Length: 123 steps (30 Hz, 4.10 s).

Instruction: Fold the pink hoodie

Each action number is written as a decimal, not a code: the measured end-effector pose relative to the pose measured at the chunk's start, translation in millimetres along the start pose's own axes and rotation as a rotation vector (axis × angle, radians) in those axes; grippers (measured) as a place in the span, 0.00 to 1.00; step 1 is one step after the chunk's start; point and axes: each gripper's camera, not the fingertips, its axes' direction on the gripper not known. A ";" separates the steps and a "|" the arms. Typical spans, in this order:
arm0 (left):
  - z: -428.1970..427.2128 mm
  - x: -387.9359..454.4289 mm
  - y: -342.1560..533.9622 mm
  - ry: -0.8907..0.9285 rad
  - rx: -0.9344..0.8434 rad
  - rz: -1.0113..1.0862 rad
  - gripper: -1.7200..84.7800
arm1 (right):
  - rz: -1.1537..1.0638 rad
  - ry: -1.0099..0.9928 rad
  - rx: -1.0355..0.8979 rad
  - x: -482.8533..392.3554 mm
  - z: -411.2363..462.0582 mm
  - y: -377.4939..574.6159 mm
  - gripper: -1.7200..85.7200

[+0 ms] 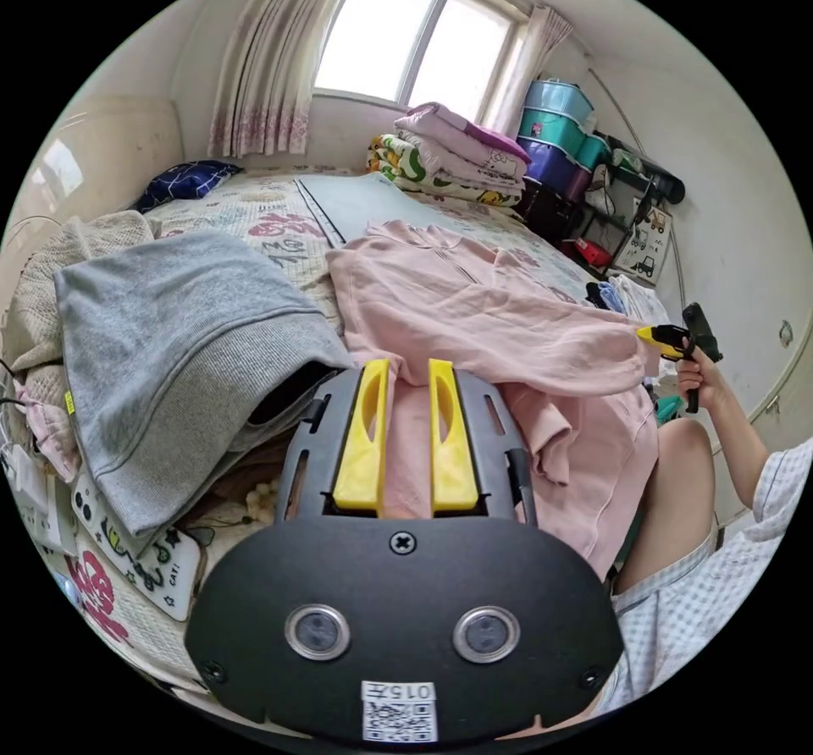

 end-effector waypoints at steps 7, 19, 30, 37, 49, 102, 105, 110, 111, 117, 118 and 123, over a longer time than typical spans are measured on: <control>13.2 21.7 -14.3 -0.064 -0.057 0.075 0.13 | 0.087 -0.079 0.046 -21.2 4.2 11.2 0.03; 60.7 72.3 -33.3 -0.283 -0.264 0.160 0.12 | -0.119 -0.109 0.017 -197.4 43.7 -32.9 0.03; 6.8 50.6 -18.2 -0.283 -0.146 0.032 0.03 | 0.184 0.271 -0.075 -23.0 77.1 73.0 0.03; 1.8 50.7 -8.2 -0.302 -0.155 0.042 0.02 | 0.193 0.320 -0.035 17.4 100.4 143.9 0.05; -32.9 91.4 -6.0 -0.040 0.082 0.150 0.02 | -0.036 0.455 -0.069 16.3 173.6 196.8 0.15; 79.5 50.7 15.5 0.116 -0.161 0.231 0.08 | -0.586 1.122 -0.685 177.3 438.8 341.3 0.09; 75.2 49.6 19.4 0.111 -0.155 0.228 0.09 | -0.578 1.151 -0.678 178.5 441.3 341.7 0.10; 61.8 41.9 24.2 0.149 -0.118 0.196 0.15 | -0.539 1.141 -0.540 181.0 419.0 345.1 0.12; 56.4 41.1 26.0 0.149 -0.100 0.193 0.17 | -0.523 1.141 -0.494 181.6 410.4 345.8 0.13; 22.2 35.7 31.6 -0.007 -0.086 0.155 0.15 | -0.389 1.163 -0.451 181.7 364.5 321.8 0.21; 18.9 33.7 31.8 -0.011 -0.085 0.149 0.15 | -0.384 1.155 -0.442 181.1 357.5 317.3 0.22; -15.5 -1.2 31.8 0.046 -0.031 0.013 0.14 | -0.316 0.860 -0.248 163.8 282.7 258.2 0.21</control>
